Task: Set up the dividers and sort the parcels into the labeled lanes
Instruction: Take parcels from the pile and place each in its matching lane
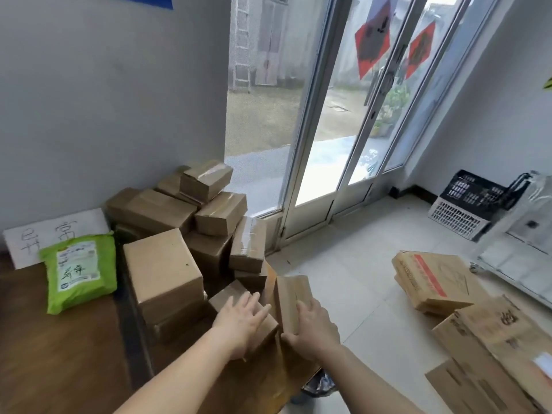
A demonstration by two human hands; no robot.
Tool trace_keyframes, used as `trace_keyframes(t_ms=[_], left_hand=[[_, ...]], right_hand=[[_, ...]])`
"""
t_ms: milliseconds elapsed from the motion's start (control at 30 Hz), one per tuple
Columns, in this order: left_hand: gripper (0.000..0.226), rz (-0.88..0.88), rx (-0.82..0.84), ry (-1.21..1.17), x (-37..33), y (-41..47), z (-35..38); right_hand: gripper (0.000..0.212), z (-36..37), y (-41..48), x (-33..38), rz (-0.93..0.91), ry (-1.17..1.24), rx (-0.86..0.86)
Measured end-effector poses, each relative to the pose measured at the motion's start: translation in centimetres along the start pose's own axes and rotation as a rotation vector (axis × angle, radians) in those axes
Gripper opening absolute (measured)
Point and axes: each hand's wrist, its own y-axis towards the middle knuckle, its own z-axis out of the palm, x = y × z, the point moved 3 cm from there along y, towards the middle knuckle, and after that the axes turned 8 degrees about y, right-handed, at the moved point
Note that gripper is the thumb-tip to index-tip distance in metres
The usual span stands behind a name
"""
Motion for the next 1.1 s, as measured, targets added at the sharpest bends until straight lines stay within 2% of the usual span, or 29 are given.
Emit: trace_keyframes(t_ms=[133, 267, 333, 400, 467, 500, 600, 667, 733, 800, 967, 1033, 1100], left_hand=[[0.103, 0.046, 0.06, 0.06, -0.1, 2.1, 1.5], [0.097, 0.012, 0.039, 0.032, -0.6, 2.7, 1.8], [0.094, -0.036, -0.035, -0.033, -0.9, 2.4, 1.3], [0.095, -0.095, -0.228, -0.122, -1.2, 1.8, 0.9], [0.104, -0.116, -0.425, -0.194, -1.6, 0.8, 0.9], [0.109, -0.106, -0.457, -0.226, -2.0, 0.3, 1.4], [0.111, -0.141, -0.406, -0.208, -3.4, -1.3, 3.3], [0.105, -0.163, -0.371, -0.254, -4.3, -2.4, 4.5], [0.098, -0.205, -0.286, -0.407, -5.1, -3.9, 5.4], [0.096, -0.289, -0.328, -0.484, -5.9, -5.1, 5.6], [0.074, -0.692, -0.413, -0.662, -6.5, -5.4, 4.0], [0.075, -0.864, -0.413, -0.747, -6.5, -4.5, 3.0], [0.077, -1.001, -0.404, -0.866, -6.3, -3.6, 2.5]], right_hand=[[0.097, 1.6, 1.7, -1.5, 0.033, 0.015, 0.051], [0.099, 2.1, 2.8, -2.6, 0.052, 0.117, 0.038], [0.098, 1.8, 3.1, -3.4, 0.078, 0.203, 0.013], [0.097, 1.4, 3.1, -4.2, 0.116, 0.341, 0.005], [0.096, 1.1, 3.0, -5.0, 0.107, 0.461, 0.024], [0.096, 0.9, 2.9, -5.2, 0.086, 0.472, 0.039], [0.095, 0.7, 2.3, -5.8, 0.02, 0.375, 0.086], [0.093, 0.8, 1.8, -6.0, -0.012, 0.306, 0.116], [0.092, 1.0, 1.5, -6.1, -0.029, 0.274, 0.129], [0.091, 1.1, 1.2, -6.0, -0.045, 0.262, 0.132], [0.1, 1.9, 0.4, -5.5, -0.06, 0.201, 0.115], [0.107, 2.2, 0.2, -5.3, -0.065, 0.139, 0.082], [0.101, 2.1, 0.1, -5.2, -0.067, 0.136, 0.049]])
